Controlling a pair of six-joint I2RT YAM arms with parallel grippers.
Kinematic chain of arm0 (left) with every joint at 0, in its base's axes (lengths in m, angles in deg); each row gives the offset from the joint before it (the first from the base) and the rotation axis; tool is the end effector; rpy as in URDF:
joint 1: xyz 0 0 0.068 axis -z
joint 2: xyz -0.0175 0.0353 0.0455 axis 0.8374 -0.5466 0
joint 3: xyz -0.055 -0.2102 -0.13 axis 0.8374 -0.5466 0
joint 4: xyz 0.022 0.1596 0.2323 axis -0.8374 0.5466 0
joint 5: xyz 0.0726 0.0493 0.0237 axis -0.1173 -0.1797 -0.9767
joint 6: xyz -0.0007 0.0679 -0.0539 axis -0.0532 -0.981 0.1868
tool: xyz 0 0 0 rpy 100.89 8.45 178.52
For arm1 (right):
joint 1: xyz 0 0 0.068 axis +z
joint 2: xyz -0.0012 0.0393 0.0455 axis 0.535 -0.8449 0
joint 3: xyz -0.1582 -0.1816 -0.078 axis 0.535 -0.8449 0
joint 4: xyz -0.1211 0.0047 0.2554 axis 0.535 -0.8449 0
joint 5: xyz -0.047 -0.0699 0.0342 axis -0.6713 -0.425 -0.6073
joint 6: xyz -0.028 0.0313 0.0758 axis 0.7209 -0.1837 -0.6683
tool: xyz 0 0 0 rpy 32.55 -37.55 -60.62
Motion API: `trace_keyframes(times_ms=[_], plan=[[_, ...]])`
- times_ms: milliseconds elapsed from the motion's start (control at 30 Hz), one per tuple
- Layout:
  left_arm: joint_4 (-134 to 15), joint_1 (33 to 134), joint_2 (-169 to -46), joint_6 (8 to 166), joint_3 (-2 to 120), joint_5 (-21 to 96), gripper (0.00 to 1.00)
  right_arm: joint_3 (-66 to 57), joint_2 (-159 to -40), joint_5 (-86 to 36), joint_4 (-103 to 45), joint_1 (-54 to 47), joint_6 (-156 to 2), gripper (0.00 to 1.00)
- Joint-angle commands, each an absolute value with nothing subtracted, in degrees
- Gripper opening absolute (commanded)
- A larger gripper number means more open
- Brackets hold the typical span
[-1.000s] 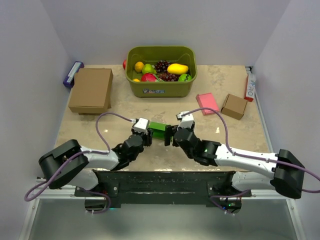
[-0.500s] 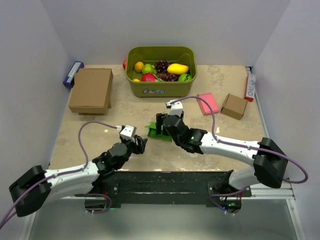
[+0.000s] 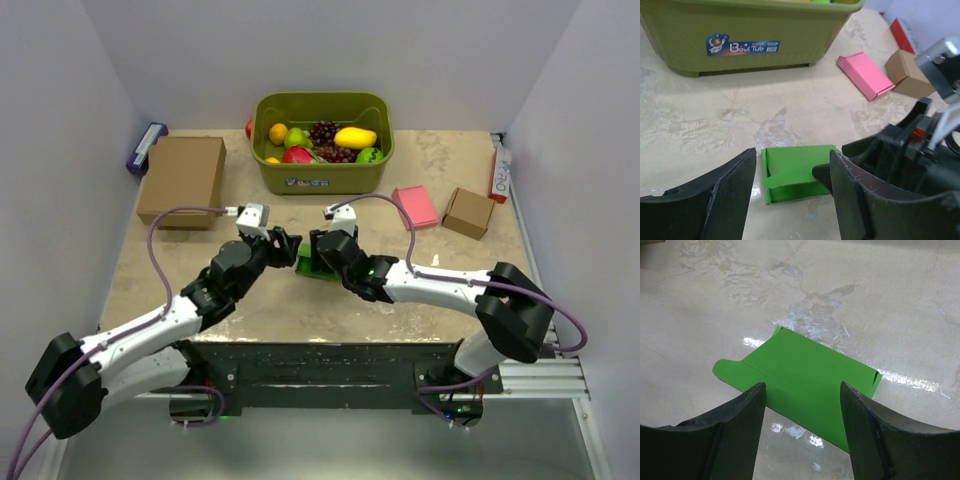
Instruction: Fold the paper box
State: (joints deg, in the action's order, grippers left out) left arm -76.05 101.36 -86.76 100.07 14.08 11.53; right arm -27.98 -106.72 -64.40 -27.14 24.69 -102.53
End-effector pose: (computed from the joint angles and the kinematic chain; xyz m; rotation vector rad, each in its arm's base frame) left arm 0.2226 -0.1855 0.2190 0.0665 1.7597 -0.6213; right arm 0.2396 0.2954 0.1695 -0.1421 2.0870 0.3485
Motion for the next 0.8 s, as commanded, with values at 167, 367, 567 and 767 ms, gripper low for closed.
trace_keyframes(times_ms=[167,367,567,767], plan=[[-81.47,98.35,-104.82,98.25,19.05,22.32,0.63,-27.12,-108.76,-63.33,-24.9,24.79,-104.55,0.63],[-83.23,98.35,-109.49,98.52,16.15,21.45,0.6,-28.62,-109.55,-62.62,-24.38,24.7,-106.05,0.63],[-83.76,98.35,-110.54,98.87,15.18,21.62,0.55,-27.92,-110.96,-62.71,-24.9,24.79,-105.87,0.62],[-85.25,98.35,-110.63,101.33,12.02,22.06,0.52,-28.88,-112.45,-62.62,-24.73,24.7,-107.01,0.62]])
